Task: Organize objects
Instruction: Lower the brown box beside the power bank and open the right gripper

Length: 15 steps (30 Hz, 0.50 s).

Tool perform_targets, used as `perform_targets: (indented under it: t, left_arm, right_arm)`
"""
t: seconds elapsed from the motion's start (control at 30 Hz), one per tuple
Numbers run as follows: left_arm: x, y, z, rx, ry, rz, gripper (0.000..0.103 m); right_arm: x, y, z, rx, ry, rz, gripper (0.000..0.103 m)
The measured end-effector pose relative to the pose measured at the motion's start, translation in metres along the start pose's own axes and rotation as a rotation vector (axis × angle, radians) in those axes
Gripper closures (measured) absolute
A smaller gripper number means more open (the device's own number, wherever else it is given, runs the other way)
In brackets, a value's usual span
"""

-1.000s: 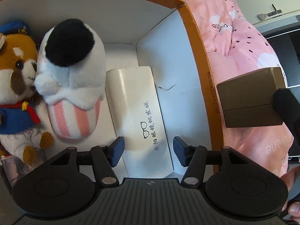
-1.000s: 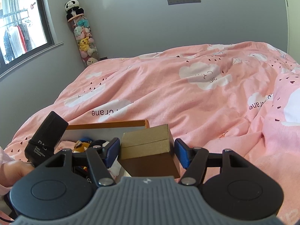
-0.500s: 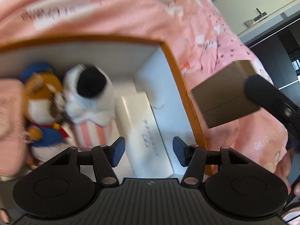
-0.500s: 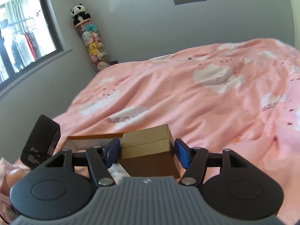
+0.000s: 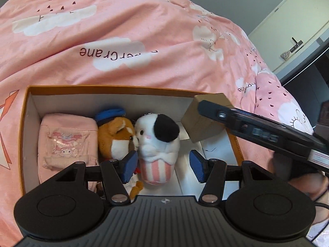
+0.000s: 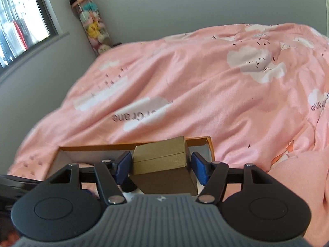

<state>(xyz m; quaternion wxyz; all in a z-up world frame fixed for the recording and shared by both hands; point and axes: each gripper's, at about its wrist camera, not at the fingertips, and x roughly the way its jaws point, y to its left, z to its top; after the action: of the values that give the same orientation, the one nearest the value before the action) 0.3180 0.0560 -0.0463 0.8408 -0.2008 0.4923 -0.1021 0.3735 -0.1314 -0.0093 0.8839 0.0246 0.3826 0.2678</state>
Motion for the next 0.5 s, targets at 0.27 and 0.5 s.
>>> perform_targets:
  t: [0.27,0.5]
  left_arm:
    - [0.002,0.012,-0.005,-0.009,-0.001,-0.025,0.039]
    - [0.003,0.016,-0.008,-0.017,-0.003,-0.042,0.039]
  right_arm:
    - [0.036,0.012,-0.005,-0.104,0.042,-0.121,0.038]
    - [0.053,0.019,-0.009,-0.184,0.079,-0.165,0.041]
